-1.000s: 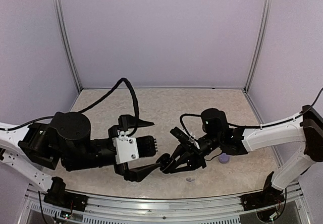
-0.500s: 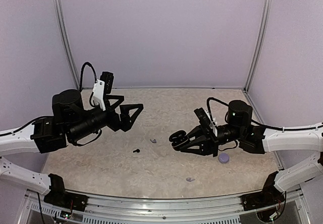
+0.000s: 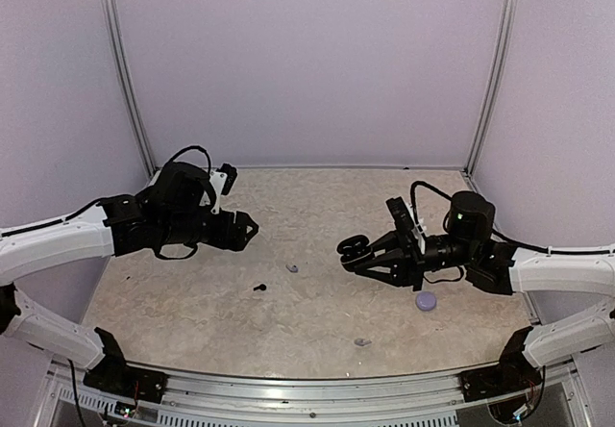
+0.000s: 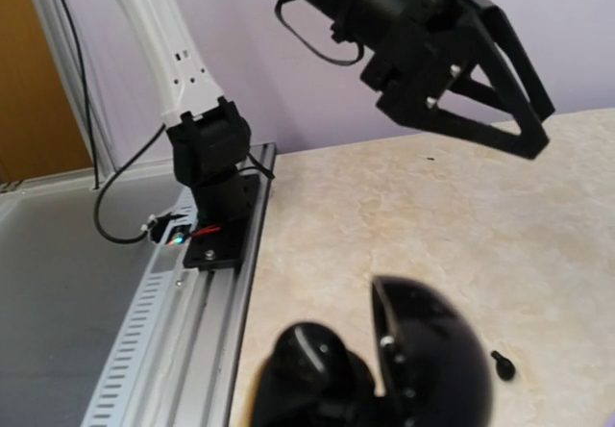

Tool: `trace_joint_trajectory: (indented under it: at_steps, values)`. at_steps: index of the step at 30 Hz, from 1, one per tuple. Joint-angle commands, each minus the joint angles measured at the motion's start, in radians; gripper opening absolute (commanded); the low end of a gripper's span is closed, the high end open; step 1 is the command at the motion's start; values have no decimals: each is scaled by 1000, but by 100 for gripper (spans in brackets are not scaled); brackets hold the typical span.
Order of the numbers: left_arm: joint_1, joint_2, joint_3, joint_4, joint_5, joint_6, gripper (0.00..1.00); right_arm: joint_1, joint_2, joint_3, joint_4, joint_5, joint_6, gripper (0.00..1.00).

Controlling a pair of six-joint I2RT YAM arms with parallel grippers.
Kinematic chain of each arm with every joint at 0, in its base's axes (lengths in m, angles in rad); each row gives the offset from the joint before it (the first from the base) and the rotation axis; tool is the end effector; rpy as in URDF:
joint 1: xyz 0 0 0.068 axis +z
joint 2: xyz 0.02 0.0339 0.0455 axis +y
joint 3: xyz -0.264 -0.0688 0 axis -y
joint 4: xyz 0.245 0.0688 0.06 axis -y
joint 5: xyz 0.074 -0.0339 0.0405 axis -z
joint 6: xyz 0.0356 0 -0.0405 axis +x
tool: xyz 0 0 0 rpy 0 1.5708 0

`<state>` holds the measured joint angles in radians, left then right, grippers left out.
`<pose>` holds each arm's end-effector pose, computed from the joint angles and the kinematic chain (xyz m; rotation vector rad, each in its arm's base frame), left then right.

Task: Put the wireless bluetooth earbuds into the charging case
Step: Pick up the right earbud from the center of the board.

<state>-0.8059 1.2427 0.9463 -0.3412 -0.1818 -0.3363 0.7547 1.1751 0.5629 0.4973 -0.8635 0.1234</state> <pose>0.1946 -0.1935 0.2843 0.4190 2.1912 -0.4359 0.1634 0.1908 0.2543 -1.1942 1.4026 1.3562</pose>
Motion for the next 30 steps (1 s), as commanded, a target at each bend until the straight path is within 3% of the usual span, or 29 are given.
trace_joint_trajectory:
  at_steps: [1, 6, 15, 21, 30]
  values:
    - [39, 97, 88, -155, 119, 71, 80, -13, -16, -9, -25, 8, -24, 0]
    - [19, 256, 154, -195, 198, 115, 73, -16, -17, -14, -43, 6, -33, 0]
    - [-40, 551, 370, -392, 140, 217, 62, -21, -18, -15, -74, -3, -50, 0]
    - [-56, 654, 467, -510, 97, 261, 53, -22, -19, -29, -58, -11, -44, 0]
    - [-64, 750, 540, -558, 79, 282, 45, -24, -10, -44, -21, -38, -23, 0]
